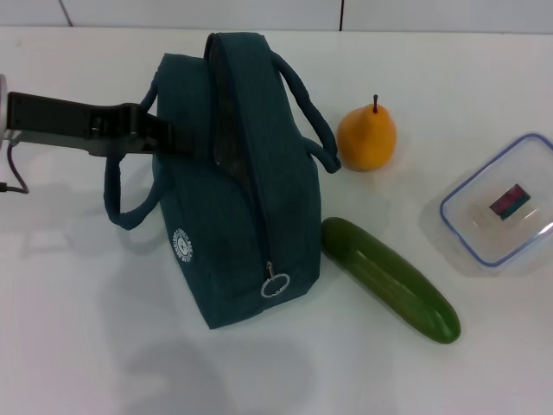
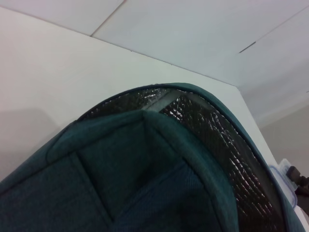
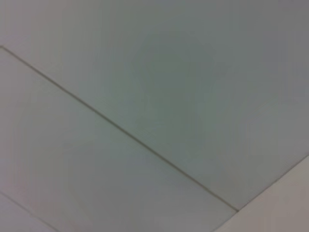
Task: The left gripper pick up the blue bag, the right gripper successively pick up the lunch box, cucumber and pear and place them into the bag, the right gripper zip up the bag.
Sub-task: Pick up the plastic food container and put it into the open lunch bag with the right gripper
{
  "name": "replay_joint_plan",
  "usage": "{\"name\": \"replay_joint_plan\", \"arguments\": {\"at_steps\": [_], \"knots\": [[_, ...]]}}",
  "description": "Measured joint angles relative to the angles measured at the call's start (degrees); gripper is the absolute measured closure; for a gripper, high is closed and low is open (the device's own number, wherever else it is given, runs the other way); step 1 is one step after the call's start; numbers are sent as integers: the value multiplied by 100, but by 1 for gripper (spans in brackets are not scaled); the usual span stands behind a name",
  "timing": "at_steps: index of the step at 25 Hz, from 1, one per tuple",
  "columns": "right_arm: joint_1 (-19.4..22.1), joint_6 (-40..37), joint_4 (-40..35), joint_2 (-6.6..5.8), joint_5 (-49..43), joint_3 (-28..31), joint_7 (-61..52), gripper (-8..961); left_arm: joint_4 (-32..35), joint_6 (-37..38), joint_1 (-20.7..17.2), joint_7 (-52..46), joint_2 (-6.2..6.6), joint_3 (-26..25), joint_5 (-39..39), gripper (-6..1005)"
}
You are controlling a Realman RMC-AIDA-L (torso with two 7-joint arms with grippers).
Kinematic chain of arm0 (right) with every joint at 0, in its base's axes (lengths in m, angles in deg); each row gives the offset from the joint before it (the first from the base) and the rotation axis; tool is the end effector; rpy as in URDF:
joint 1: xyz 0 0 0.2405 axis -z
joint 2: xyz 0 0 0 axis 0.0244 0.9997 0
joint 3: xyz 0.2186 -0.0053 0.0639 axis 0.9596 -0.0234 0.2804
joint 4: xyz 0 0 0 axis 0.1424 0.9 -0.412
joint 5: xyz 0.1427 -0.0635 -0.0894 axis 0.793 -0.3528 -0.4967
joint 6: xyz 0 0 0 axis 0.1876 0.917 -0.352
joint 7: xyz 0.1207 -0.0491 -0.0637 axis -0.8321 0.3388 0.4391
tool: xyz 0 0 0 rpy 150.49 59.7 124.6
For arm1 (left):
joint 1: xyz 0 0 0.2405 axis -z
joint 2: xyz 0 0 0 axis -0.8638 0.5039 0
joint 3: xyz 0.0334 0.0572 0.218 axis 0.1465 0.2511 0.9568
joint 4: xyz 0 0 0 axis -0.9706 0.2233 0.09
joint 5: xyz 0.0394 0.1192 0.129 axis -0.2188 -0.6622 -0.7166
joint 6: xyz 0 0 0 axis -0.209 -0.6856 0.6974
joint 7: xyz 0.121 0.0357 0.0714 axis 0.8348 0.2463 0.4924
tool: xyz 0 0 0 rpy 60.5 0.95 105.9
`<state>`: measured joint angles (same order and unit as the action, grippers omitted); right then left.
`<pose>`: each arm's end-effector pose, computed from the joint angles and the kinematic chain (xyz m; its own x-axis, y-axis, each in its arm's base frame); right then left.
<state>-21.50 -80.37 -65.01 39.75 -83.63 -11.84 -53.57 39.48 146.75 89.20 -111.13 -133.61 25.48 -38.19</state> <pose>0.2884 0.2730 0.0522 -0.0158 -0.4640 -0.8857 -0.9034 -0.3730 0.2115 -0.1947 0.2989 0.0786 0.3079 0.8893 0.3381 0.9325 -0.3526 0.0784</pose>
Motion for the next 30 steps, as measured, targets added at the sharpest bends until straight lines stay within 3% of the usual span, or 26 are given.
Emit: {"name": "replay_joint_plan", "arguments": {"at_steps": [23,30], "knots": [[-58,-861,70,-16,629,14,-626,857,-91,8,60,58,0,0,9,966],[-71,-1349,132,46,1211,19,-1120,856,-90,28,61,61,0,0,15,966]]}}
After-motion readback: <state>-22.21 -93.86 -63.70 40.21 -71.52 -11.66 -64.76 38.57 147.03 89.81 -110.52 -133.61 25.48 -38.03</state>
